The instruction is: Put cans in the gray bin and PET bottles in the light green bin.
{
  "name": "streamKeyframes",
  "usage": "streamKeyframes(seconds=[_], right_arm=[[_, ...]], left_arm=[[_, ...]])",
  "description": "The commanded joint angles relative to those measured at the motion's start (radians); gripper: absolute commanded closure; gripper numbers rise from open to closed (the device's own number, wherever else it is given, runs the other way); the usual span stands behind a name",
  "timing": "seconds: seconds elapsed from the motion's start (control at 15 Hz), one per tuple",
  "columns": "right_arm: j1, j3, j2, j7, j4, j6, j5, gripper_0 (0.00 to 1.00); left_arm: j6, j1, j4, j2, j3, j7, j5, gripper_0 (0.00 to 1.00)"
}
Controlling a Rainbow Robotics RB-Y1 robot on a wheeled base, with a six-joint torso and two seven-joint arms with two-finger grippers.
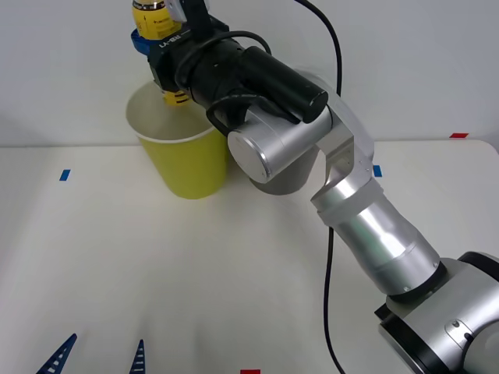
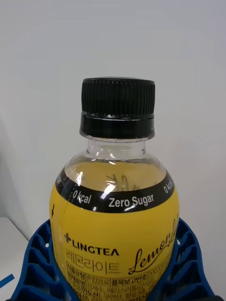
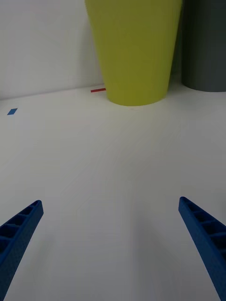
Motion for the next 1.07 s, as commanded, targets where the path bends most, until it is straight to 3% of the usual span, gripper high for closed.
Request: streamKeyframes(seconds=[0.07,0.33,0.4,0.47,0.53,0.8,1.07], right_arm=[[-0.051,0.008,0.030,-0.012,0.086,-0.024,-0.004,1.00],[-0.064,0.012,0.040,-0.016,0.134,-0.082,-0.004,1.00],[-0.064,0.007,0.038,-0.018,0.134,-0.084,0.018,0.64],[-0.062,0.007,0.038,-0.018,0.134,-0.082,0.056,0.12],[-0.064,0.005,0.040,-0.019,0.134,-0.084,0.100,0.00],[-0.044,0.001,0.056,-0.018,0.122,-0.104,0.133,0.00],[0.102,0.031,-0.017,-0.012,-0.064,-0.111,0.134,0.00]], left_arm=[[0.000,0.000,0.000,0.000,0.000,0.000,0.000,0.00],[0.000,0.000,0.000,0.000,0.000,0.000,0.000,0.00],[0.000,0.000,0.000,0.000,0.000,0.000,0.000,0.00],[0.000,0.000,0.000,0.000,0.000,0.000,0.000,0.00],[0.000,0.000,0.000,0.000,0.000,0.000,0.000,0.00],[0.000,0.000,0.000,0.000,0.000,0.000,0.000,0.00],[0.000,0.000,0.000,0.000,0.000,0.000,0.000,0.00]])
